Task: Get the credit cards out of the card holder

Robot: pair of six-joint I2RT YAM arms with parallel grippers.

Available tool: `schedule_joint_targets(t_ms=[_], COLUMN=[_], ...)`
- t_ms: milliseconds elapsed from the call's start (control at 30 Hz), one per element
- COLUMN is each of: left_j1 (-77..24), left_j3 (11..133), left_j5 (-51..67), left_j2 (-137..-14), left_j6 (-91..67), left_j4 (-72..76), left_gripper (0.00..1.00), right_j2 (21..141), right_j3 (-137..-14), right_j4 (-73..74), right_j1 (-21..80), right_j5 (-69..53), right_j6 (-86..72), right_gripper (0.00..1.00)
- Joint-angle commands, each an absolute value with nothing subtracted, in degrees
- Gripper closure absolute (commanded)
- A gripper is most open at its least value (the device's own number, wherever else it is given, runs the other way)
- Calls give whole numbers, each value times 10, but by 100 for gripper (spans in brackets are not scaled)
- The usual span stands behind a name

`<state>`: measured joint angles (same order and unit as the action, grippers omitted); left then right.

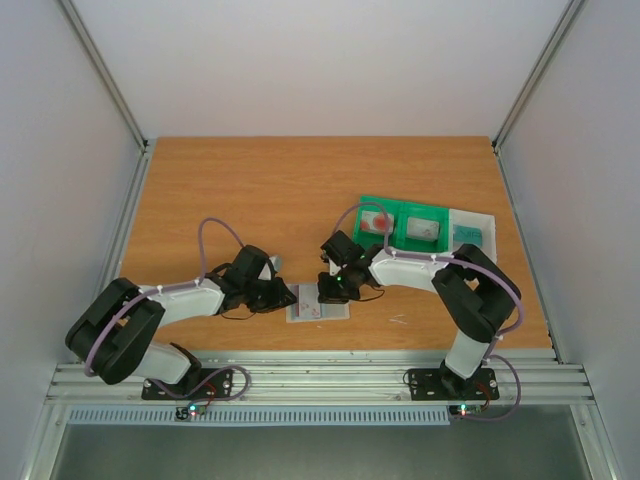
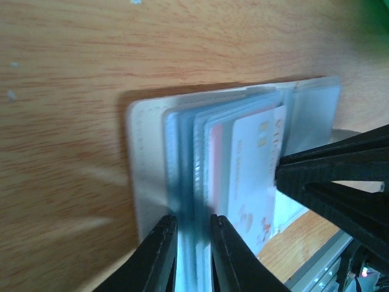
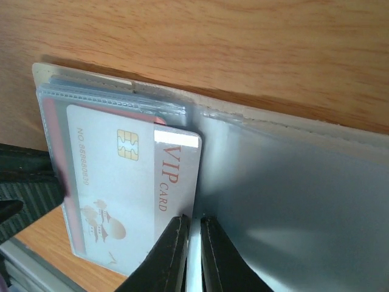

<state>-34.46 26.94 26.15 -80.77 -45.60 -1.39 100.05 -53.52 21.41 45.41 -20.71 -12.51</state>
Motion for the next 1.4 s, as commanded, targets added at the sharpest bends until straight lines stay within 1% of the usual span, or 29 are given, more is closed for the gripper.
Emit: schedule_joint_targets(t_ms=[0, 67, 267, 367, 433, 633, 733, 933, 1067, 1200, 1367], left_j1=[-343, -344, -344, -344, -344, -344, -344, -344, -345, -345, -345], left_j3=[271, 275, 281, 280, 282, 286, 292, 313, 318, 308, 301], left_j5=[249, 249, 249, 250, 250, 254, 261, 261, 247, 270, 300], left_j2=[-799, -799, -809, -812, -815, -806, -796, -773, -756, -768, -814], left_j6=[-443, -440, -436, -438, -436, -445, -450, -458, -458, -463, -467], left_j4=[-44, -50, -51, -47, -47, -47, -49, -75, -86, -46, 15], left_gripper=[83, 83, 91, 94, 95, 94, 92, 82, 81, 82, 92], right_j2=[978, 971, 971, 974, 975, 982, 980, 975, 975, 966, 956], right_j3=[-534, -532, -511, -508, -501, -486, -481, -474, -471, -468, -463], right_j4=[267, 260, 192, 186, 174, 150, 146, 142, 137, 138, 135], right_j1=[458, 458, 458, 458, 458, 458, 458, 458, 458, 458, 458], right_j5=[-158, -170, -216, -213, -212, -219, -215, -208, -212, -209, -207], right_j6=[-114, -117, -144, -148, -152, -161, -162, -161, -162, -161, -160], right_gripper=[90, 90, 84, 79, 79, 80, 85, 89, 90, 90, 91])
